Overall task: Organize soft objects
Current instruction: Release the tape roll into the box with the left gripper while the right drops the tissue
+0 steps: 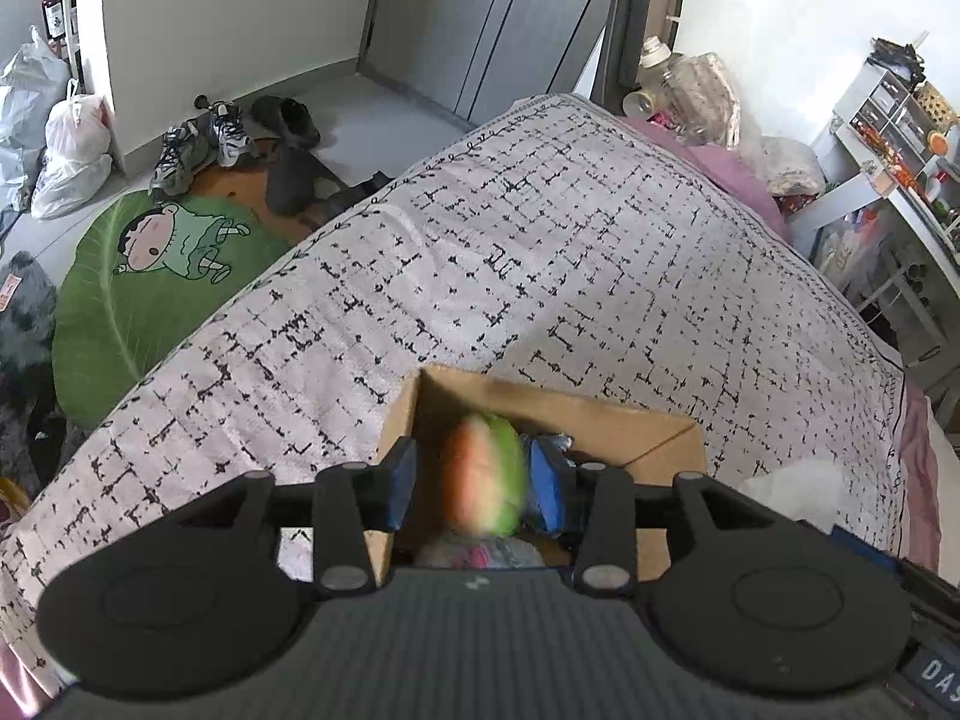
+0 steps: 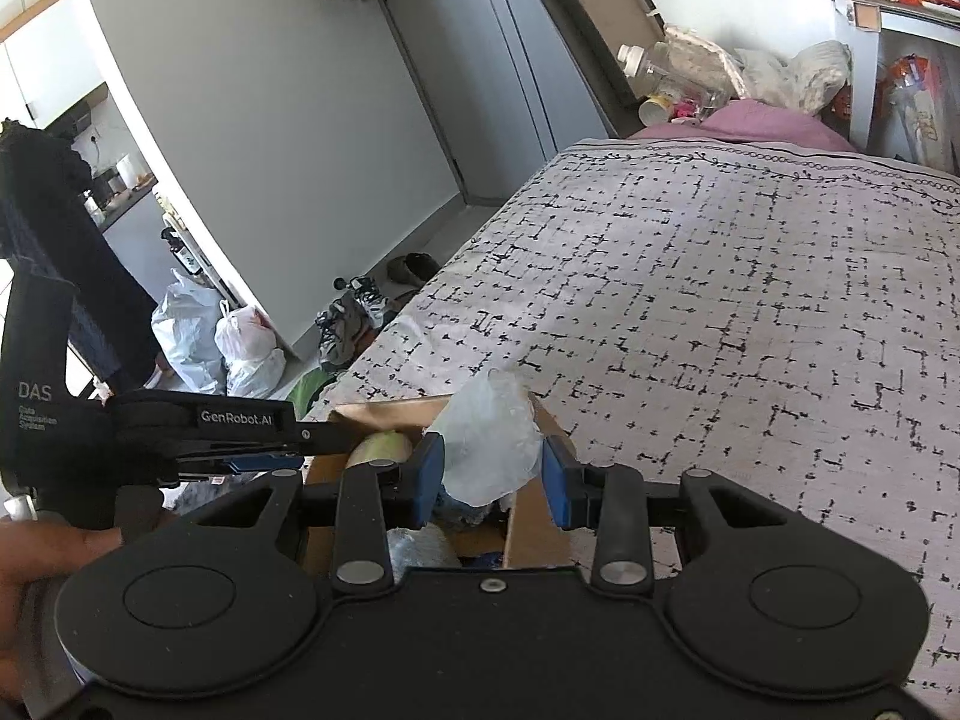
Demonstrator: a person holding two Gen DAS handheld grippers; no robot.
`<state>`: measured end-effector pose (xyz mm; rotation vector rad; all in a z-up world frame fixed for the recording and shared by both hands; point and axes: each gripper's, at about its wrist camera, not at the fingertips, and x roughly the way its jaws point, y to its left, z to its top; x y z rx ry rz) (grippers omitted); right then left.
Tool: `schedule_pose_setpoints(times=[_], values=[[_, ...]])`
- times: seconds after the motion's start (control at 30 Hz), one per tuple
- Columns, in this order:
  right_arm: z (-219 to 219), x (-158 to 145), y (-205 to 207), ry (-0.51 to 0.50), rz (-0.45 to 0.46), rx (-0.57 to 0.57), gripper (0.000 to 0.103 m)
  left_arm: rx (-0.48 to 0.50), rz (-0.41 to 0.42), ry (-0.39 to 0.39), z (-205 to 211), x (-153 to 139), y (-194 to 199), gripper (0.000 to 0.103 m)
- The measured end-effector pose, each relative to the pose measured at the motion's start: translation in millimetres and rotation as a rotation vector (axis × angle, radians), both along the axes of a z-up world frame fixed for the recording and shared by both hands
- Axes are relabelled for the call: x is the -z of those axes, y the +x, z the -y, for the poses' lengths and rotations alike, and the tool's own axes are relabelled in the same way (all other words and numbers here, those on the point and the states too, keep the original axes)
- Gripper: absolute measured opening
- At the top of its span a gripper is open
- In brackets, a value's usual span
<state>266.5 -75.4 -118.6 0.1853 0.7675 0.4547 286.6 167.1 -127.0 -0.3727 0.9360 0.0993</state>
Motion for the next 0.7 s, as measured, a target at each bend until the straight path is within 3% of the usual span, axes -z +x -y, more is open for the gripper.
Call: schedule_pose_setpoints(times=[0.3, 0.4, 0.5, 0.7], values=[[-10, 3, -1, 0.002, -0.004, -0.027, 0.037, -0.012, 0.015, 0.009, -5, -15, -8, 0.044], [-13, 3, -2, -0.014, -0.011, -0.029, 0.046, -0.011, 0.017, 0.011, -3, -20, -14, 0.045], [-9, 1, -4, -0.026, 0.003, -0.009, 0.048, -0.008, 0.019, 0.017, 0, -26, -21, 0.046], [12, -4, -15, -0.002, 0.001, 0.039, 0.048, 0.015, 0.028, 0.05, 14, -37, -37, 0.067]])
